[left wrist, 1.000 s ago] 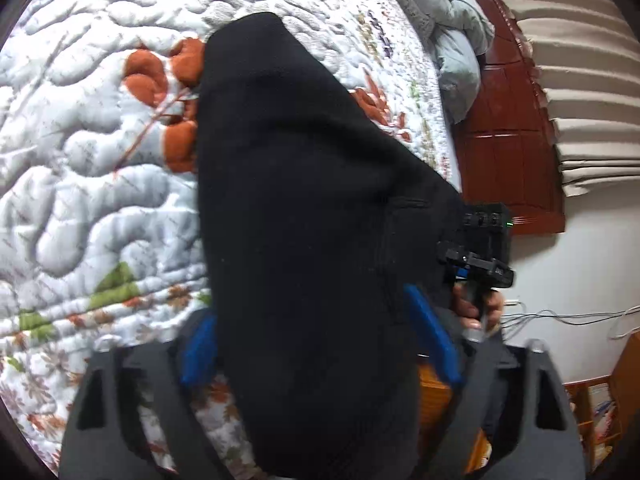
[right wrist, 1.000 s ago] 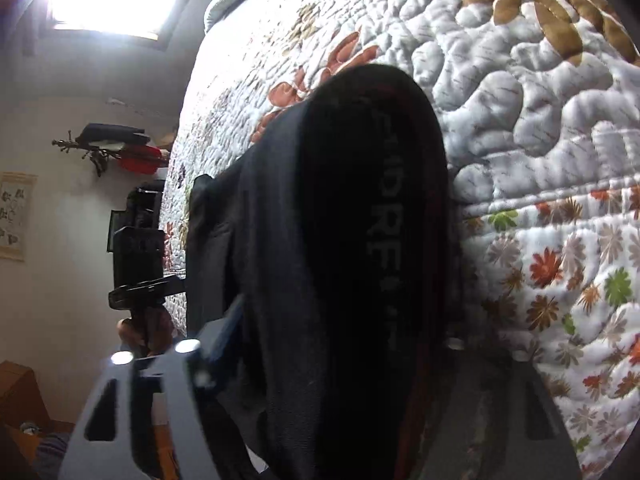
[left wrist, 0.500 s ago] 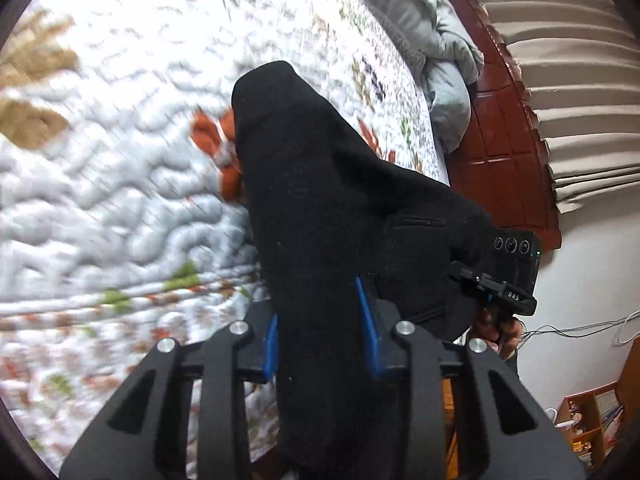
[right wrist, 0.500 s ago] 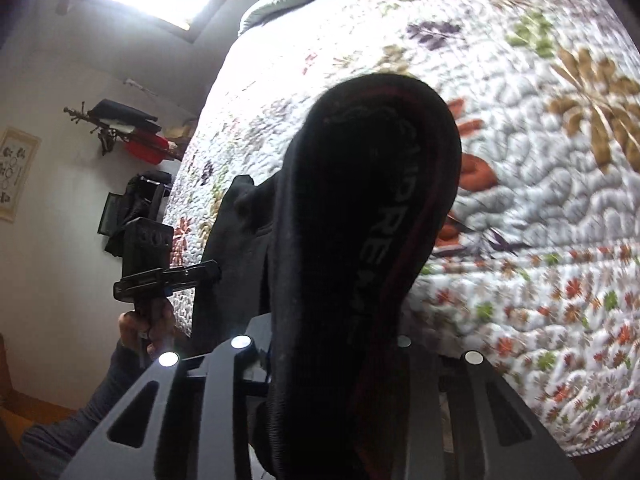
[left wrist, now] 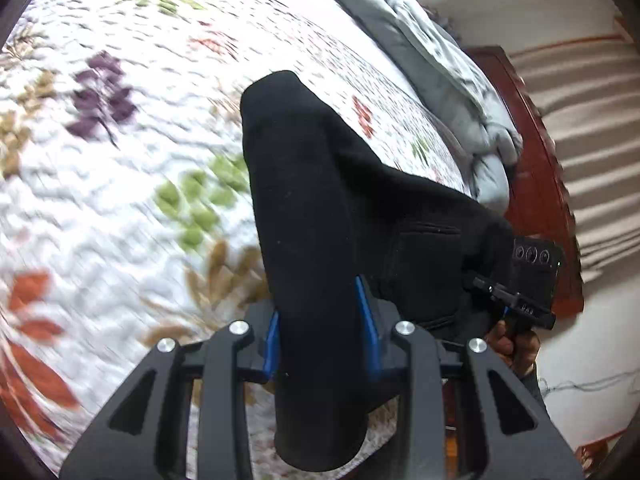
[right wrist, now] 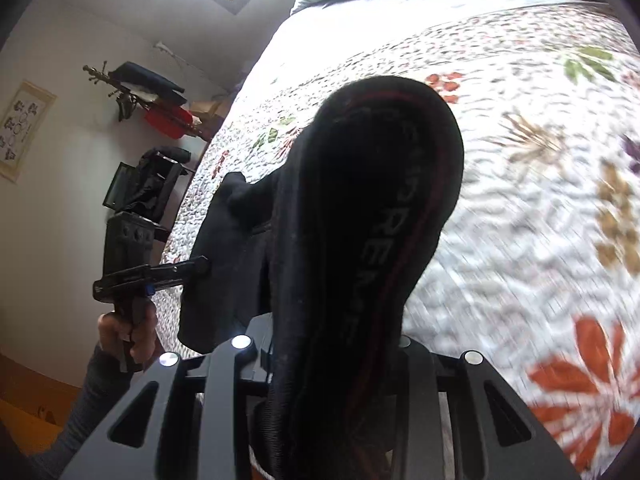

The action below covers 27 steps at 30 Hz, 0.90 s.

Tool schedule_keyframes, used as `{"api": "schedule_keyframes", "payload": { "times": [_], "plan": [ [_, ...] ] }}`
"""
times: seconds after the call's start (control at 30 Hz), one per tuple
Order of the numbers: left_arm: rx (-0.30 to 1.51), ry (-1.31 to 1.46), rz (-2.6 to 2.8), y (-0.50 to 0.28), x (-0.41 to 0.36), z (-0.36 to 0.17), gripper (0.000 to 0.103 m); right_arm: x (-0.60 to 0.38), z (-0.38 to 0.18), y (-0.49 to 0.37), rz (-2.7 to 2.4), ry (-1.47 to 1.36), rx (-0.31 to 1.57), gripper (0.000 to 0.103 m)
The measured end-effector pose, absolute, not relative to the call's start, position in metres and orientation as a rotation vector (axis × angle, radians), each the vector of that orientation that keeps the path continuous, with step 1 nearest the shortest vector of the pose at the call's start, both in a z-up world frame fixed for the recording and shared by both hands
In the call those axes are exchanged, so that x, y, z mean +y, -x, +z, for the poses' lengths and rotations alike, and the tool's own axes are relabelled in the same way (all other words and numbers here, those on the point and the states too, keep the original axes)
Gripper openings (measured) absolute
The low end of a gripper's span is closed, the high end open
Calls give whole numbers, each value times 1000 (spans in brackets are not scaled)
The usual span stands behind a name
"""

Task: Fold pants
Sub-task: 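Lower the folded trousers onto the quilt with both tools and release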

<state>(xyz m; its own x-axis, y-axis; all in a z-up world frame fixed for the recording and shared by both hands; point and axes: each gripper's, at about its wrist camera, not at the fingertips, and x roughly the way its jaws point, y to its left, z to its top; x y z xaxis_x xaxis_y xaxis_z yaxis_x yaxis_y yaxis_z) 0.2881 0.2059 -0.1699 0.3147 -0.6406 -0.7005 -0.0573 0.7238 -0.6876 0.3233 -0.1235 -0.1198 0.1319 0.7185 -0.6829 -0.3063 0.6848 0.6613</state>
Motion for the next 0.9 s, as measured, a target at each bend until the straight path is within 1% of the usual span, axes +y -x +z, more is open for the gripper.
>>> {"api": "schedule_keyframes", "payload": {
  "times": [0.17,0.3,0.33,0.37,0.4,0.47,0.5,0.57,0.6,0.63,0.67,0.73,0.77,0.8,0.83,0.9],
  "plan": [
    [1256,733,-353,-327,266,-193,32,-71,-145,-369,793,-404,1276,31],
    [1315,727,-322,-340,284,-223,34,-63,-185,-383,766,-435,1339,32],
    [1320,721,-324,-340,285,-229,37,-65,-193,-384,767,-454,1350,37],
    [1319,719,-330,-339,284,-234,41,-66,-200,-384,766,-462,1359,50],
    [1310,725,-338,-338,284,-237,43,-67,-204,-385,755,-455,1363,57],
    [1294,731,-347,-337,286,-236,48,-71,-203,-384,763,-465,1349,63],
    [1283,731,-349,-333,291,-234,51,-75,-198,-382,748,-462,1336,64],
    [1235,681,-282,-326,302,-216,77,-94,-185,-380,705,-473,1290,65],
    [1195,631,-218,-322,308,-202,80,-107,-175,-381,658,-481,1243,64],
    [1155,586,-167,-319,314,-187,81,-117,-162,-381,629,-485,1185,58],
    [1118,561,-153,-319,315,-173,81,-125,-146,-380,631,-502,1122,48],
    [1023,552,-200,-319,312,-143,81,-125,-119,-380,672,-535,1035,41],
    [990,560,-234,-321,309,-133,81,-118,-112,-382,700,-536,1022,39],
    [953,582,-309,-325,301,-125,81,-103,-110,-386,736,-534,1038,38],
    [941,614,-374,-331,294,-123,83,-97,-114,-391,752,-535,1060,38],
    [963,692,-464,-351,278,-133,83,-77,-130,-403,765,-546,1119,38]
  ]
}}
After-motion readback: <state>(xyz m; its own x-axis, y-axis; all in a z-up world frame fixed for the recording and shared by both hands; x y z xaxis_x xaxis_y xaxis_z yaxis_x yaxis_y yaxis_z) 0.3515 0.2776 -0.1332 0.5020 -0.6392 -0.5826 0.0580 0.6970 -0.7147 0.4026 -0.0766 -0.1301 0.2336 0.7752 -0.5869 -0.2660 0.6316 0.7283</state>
